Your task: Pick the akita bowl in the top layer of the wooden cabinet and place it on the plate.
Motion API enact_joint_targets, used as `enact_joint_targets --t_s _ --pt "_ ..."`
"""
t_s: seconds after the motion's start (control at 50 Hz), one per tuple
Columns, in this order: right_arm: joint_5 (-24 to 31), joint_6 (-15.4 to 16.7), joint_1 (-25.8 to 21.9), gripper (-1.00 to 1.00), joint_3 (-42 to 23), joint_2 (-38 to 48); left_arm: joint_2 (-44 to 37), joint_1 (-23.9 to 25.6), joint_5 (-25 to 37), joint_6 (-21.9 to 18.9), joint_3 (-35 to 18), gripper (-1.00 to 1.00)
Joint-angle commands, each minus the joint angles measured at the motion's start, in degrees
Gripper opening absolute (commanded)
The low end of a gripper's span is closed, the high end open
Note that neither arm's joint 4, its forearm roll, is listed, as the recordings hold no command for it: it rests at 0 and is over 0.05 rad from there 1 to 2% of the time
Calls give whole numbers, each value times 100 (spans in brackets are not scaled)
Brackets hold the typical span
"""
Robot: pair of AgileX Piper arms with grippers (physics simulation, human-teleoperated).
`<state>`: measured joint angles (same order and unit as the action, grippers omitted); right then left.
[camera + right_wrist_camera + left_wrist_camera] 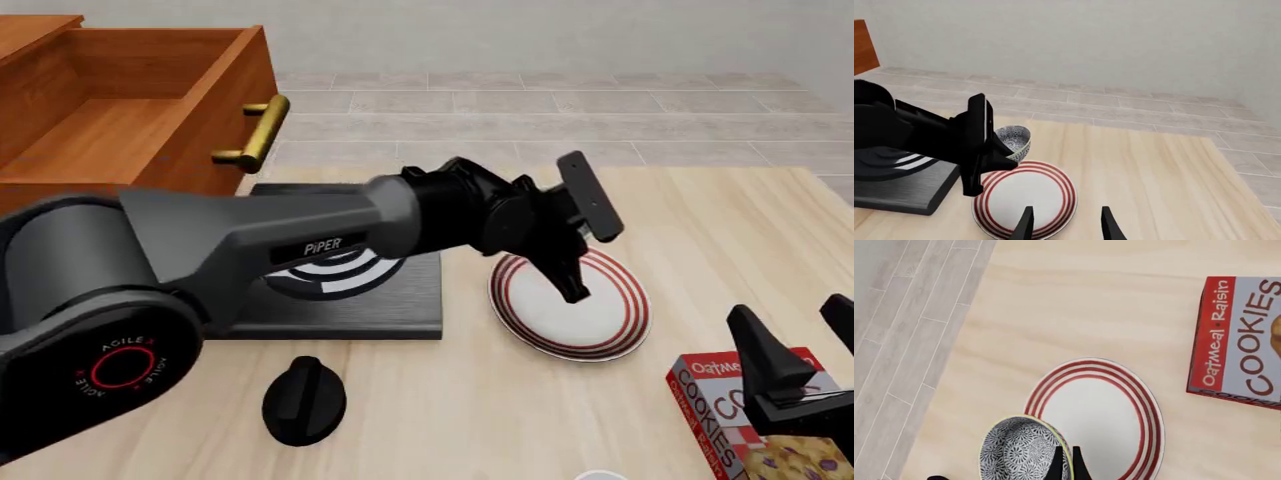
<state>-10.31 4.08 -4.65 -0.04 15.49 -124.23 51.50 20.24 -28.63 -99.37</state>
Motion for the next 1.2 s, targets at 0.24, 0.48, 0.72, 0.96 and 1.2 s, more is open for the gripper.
enact_joint_targets --t_s 0.24,0.48,0.72,0.96,1.2 --pt "-9 -2 35 100 0 21 -498 80 432 502 -679 -100" --pt "200 -3 50 100 0 -200 -750 148 590 659 -960 -100" --pt "218 -17 72 100 0 -223 -1034 177 863 995 -1368 -100" --pt "99 -17 75 100 0 -96 -1225 134 879 1151 -1444 -100" --pt "-35 -26 81 100 1 53 -1475 223 1101 1414 -1668 -100"
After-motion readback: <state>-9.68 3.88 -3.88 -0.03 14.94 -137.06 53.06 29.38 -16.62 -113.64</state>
